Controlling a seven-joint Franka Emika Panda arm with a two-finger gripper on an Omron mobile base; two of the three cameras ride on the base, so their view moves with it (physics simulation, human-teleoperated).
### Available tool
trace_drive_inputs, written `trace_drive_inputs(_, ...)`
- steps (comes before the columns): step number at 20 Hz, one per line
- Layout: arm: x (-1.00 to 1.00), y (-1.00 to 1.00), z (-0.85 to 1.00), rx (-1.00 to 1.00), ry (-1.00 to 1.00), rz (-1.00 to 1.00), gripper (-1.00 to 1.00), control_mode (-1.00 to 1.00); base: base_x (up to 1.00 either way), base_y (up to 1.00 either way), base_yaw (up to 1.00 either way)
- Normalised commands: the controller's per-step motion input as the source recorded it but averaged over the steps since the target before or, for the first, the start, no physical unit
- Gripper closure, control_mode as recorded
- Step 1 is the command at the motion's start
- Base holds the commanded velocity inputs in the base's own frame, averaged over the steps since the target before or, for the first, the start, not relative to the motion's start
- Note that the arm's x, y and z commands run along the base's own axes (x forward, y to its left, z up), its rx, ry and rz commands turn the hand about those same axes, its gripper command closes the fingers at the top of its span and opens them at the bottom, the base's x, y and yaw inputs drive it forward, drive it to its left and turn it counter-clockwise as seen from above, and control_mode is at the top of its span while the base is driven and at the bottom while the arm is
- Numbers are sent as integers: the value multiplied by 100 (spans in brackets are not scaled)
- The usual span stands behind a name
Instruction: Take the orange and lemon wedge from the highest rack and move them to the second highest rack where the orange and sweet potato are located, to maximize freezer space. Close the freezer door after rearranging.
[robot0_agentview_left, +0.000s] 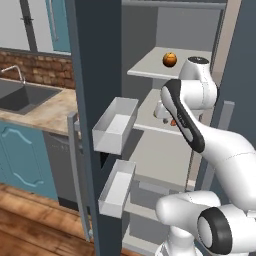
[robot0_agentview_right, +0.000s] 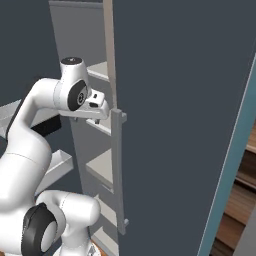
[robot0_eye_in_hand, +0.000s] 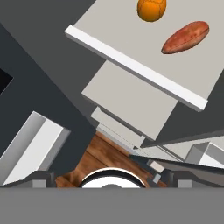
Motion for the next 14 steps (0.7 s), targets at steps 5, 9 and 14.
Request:
trace_drive_inputs(5, 0, 0, 0, 0, 0, 0, -100, 100, 46, 10, 0)
trace_drive_inputs(9, 0, 0, 0, 0, 0, 0, -100, 100, 35, 25, 0)
trace_drive_inputs(14, 0, 0, 0, 0, 0, 0, -100, 100, 24, 22, 0)
